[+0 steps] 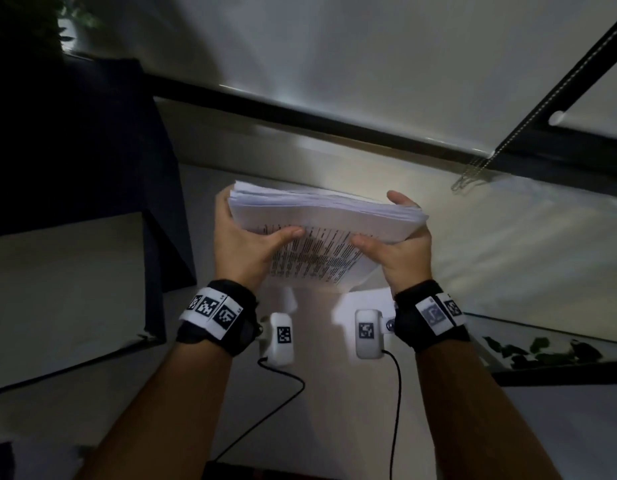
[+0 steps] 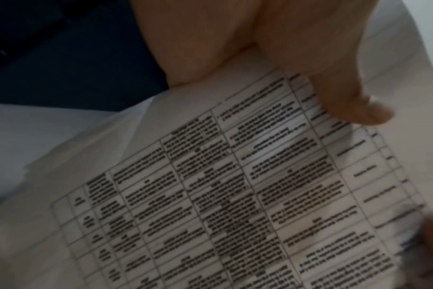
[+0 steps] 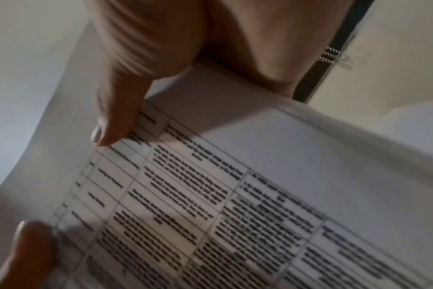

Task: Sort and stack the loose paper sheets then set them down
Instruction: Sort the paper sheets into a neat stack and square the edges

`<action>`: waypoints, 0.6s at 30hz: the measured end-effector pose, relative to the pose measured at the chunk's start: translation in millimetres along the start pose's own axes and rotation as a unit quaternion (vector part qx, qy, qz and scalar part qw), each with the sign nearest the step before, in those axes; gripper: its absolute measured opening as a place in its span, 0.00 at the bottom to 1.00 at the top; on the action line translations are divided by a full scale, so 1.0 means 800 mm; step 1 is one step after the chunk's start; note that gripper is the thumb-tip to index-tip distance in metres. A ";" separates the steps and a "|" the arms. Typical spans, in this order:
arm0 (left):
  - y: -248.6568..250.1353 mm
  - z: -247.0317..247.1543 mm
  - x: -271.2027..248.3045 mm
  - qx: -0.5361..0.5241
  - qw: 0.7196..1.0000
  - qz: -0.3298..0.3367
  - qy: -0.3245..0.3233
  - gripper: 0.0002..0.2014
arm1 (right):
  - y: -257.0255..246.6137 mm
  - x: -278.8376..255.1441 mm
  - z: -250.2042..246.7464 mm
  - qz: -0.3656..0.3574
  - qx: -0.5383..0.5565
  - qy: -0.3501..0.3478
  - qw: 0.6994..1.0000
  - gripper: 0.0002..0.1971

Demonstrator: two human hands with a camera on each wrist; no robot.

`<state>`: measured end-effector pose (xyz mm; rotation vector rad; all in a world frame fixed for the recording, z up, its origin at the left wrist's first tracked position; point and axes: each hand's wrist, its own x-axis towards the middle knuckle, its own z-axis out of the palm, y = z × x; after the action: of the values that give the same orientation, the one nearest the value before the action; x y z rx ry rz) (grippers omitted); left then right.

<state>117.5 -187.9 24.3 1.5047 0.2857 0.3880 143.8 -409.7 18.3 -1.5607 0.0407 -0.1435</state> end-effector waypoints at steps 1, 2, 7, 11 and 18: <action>-0.001 0.002 0.000 0.001 1.000 -0.004 -0.012 0.48 | 0.000 0.006 -0.001 -0.001 0.004 -0.004 1.000 0.45; -0.002 0.002 0.001 -0.003 1.000 -0.005 -0.020 0.49 | 0.000 0.010 -0.002 0.000 0.021 -0.002 1.000 0.45; -0.004 0.000 0.007 -0.019 0.998 -0.019 -0.064 0.43 | -0.001 0.013 0.007 0.016 0.063 0.002 0.998 0.36; 0.007 0.010 0.004 -0.015 0.999 -0.014 -0.050 0.18 | -0.013 0.006 0.015 0.010 0.059 0.033 0.998 0.19; -0.024 -0.002 0.006 0.024 0.998 -0.042 -0.026 0.23 | 0.028 -0.002 0.009 0.063 -0.031 0.019 0.997 0.26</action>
<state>122.5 -184.9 5.4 1.5419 0.3183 0.2767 144.6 -402.1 -4.0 -1.6126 0.1746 -0.0719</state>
